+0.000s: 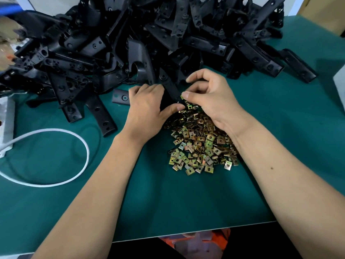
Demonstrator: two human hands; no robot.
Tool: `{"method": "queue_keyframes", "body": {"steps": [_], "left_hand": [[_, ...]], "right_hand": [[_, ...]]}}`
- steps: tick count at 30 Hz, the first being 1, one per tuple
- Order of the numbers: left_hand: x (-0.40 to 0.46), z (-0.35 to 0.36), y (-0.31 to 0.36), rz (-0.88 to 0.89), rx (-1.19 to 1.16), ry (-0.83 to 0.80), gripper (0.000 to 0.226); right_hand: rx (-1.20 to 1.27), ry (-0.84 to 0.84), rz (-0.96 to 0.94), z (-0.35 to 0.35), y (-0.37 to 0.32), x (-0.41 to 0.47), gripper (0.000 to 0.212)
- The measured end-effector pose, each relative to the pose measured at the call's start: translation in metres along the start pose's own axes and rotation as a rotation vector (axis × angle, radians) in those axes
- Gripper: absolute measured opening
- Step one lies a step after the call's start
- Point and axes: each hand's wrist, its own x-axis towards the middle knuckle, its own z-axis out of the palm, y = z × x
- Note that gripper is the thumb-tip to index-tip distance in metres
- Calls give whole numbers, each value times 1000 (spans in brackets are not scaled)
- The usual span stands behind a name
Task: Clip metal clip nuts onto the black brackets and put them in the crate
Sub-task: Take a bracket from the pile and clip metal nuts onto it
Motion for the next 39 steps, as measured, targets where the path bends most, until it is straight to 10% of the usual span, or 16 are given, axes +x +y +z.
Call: {"method": "queue_keyframes", "body": {"steps": [21, 39], "left_hand": [[2, 4, 7, -168, -1, -59, 68], [1, 8, 10, -260, -23, -60, 58]], "right_hand": [[-6, 98, -1, 14, 6, -2, 3], [-345, -27, -223, 8, 0, -2, 33]]}}
